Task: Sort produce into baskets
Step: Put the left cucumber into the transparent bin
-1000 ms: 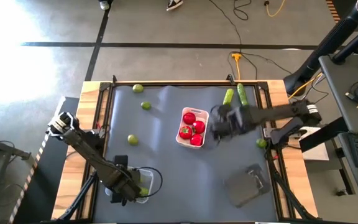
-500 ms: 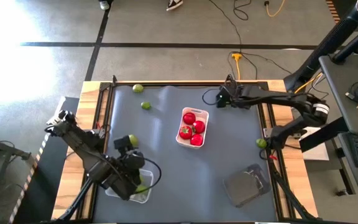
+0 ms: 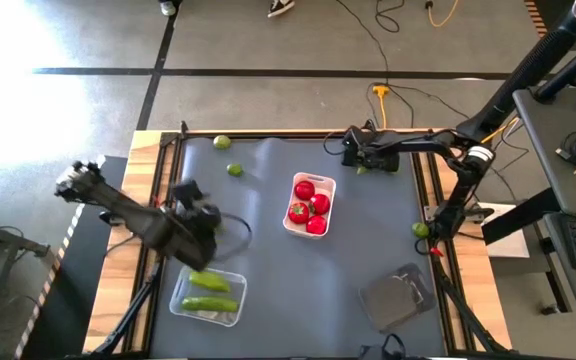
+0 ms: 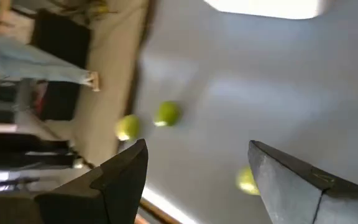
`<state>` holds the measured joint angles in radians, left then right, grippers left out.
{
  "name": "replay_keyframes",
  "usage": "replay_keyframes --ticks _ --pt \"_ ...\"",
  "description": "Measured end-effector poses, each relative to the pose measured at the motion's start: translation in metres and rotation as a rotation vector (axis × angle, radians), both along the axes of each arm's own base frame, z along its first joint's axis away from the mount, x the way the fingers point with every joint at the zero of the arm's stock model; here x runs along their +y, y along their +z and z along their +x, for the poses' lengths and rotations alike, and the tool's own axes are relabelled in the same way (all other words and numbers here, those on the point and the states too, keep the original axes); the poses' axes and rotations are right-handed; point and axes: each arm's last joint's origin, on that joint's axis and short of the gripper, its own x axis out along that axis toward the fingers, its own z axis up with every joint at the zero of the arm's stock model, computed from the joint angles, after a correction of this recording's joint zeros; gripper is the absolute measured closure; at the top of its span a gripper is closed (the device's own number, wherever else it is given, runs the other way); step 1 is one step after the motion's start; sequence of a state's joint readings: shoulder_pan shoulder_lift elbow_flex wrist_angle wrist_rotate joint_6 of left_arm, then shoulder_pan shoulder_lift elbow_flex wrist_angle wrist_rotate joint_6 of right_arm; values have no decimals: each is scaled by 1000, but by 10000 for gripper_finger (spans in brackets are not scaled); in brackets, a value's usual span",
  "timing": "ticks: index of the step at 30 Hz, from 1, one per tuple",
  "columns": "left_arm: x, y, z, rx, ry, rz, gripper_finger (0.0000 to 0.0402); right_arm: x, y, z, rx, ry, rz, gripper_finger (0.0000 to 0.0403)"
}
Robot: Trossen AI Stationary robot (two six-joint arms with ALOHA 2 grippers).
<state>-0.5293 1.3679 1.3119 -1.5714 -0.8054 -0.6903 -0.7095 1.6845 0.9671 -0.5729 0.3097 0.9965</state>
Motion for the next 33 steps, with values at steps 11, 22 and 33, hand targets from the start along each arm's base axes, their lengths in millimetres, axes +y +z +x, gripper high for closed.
replay_keyframes --ticks 11,22,33 --pt "53 -20 -48 -184 70 -38 142 -14 13 18 -31 2 5 187" --pt "48 -40 -31 -583 124 -225 142 32 99 68 -85 521 -238 226" --pt "47 -9 -25 -829 275 -410 159 226 161 107 -205 1371 -424 223"
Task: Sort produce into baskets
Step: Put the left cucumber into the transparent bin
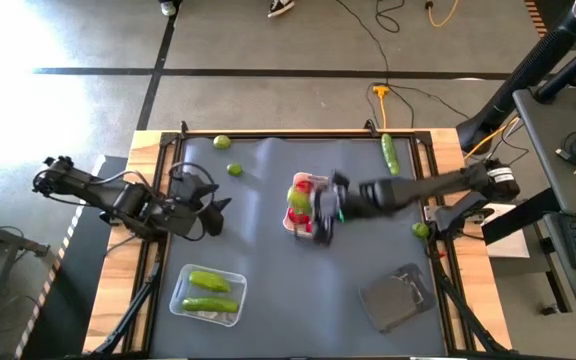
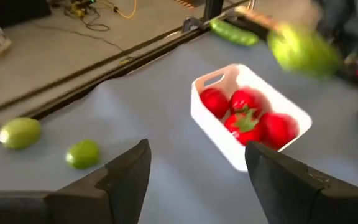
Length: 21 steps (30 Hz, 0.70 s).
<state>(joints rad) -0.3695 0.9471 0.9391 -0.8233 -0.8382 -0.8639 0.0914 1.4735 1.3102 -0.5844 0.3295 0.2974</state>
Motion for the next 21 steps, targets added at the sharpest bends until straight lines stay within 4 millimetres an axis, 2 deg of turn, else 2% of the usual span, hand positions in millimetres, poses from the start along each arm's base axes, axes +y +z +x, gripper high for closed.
replay_keyframes --ticks 4,9,13,17,21 --pt "-4 16 5 -101 -47 -132 168 59 -21 3 59 143 12 220" --pt "-11 21 15 -98 -179 -193 169 109 -66 9 170 195 37 221" --pt "-17 16 24 -61 -223 -159 169 127 -92 18 224 170 55 220" --pt "-23 13 35 -49 -289 -131 169 131 -110 26 251 112 82 213" --pt "-32 10 47 -40 -413 -138 169 136 -125 33 282 144 126 204"
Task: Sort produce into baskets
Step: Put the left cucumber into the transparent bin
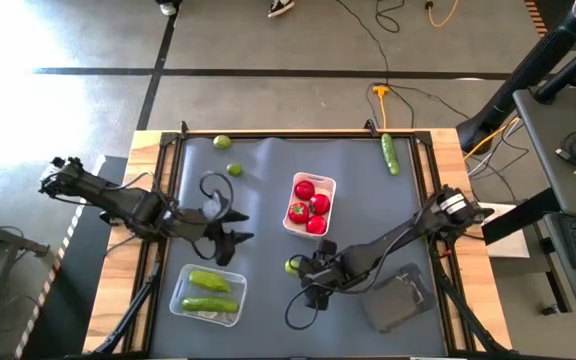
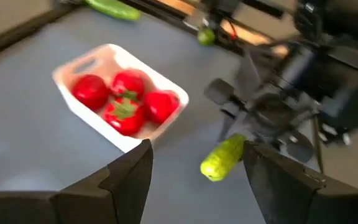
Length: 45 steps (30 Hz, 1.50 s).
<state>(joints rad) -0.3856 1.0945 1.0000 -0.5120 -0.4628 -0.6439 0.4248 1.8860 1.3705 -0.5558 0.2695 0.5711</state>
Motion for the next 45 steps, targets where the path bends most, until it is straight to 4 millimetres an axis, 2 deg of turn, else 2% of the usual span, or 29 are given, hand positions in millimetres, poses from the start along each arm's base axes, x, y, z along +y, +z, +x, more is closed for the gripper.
replay_keyframes --ticks 5,9,13,18,23,27,35,40,45 --pt "-9 -20 19 101 -110 111 169 4 -17 5 26 19 28 182" --pt "-16 -40 40 174 -232 154 169 6 -15 8 12 8 42 146" --pt "-24 -61 57 243 -320 165 168 9 6 13 21 3 43 105" --pt "-31 -83 73 310 -377 204 161 19 56 10 98 -47 26 70" --pt "-41 -103 91 295 -475 191 146 33 102 -1 95 -125 5 68" --pt "-47 -122 104 281 -535 232 126 44 127 -11 33 -227 -9 76" --pt "-62 -153 142 296 -606 316 99 63 146 -23 -46 -348 76 78" --pt "-67 -172 167 355 -644 365 105 72 145 -31 -41 -382 107 78" --pt "-67 -184 181 433 -637 372 124 77 144 -37 -21 -400 105 78"
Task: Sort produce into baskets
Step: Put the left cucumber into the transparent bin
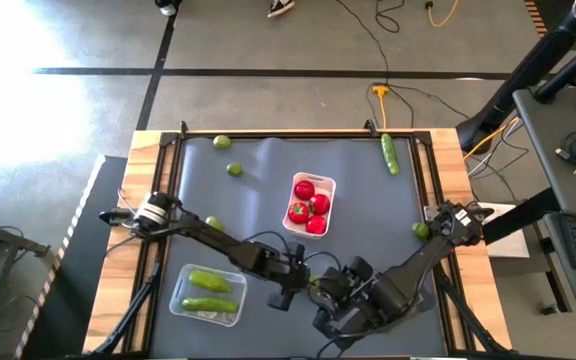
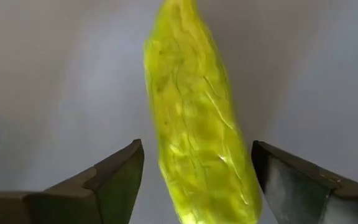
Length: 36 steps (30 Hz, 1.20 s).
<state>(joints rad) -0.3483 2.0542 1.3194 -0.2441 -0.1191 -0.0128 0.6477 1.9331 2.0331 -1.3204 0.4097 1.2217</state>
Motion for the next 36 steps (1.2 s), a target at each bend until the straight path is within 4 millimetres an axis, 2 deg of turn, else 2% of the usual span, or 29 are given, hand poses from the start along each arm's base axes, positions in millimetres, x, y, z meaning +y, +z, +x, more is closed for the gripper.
replay_keyframes --ticks 5,9,12,16,19,22,31,36 --pt "-1 -3 2 14 40 -21 153 -3 -1 -5 51 2 -41 78" --pt "4 -2 -7 40 98 -33 194 -8 1 -11 111 27 -93 78" --pt "9 13 -19 71 155 -7 237 -14 6 -15 137 49 -128 78" --pt "14 50 -42 40 189 7 277 -24 16 -18 99 72 -207 78" --pt "15 71 -63 3 189 -13 276 -31 20 -15 63 79 -290 78" --pt "16 79 -81 6 223 -41 261 -40 22 -10 53 68 -320 78" --pt "30 108 -138 198 220 92 263 -47 23 -5 59 84 -326 78" --pt "25 134 -183 269 255 -15 263 -53 23 -1 56 66 -326 78"
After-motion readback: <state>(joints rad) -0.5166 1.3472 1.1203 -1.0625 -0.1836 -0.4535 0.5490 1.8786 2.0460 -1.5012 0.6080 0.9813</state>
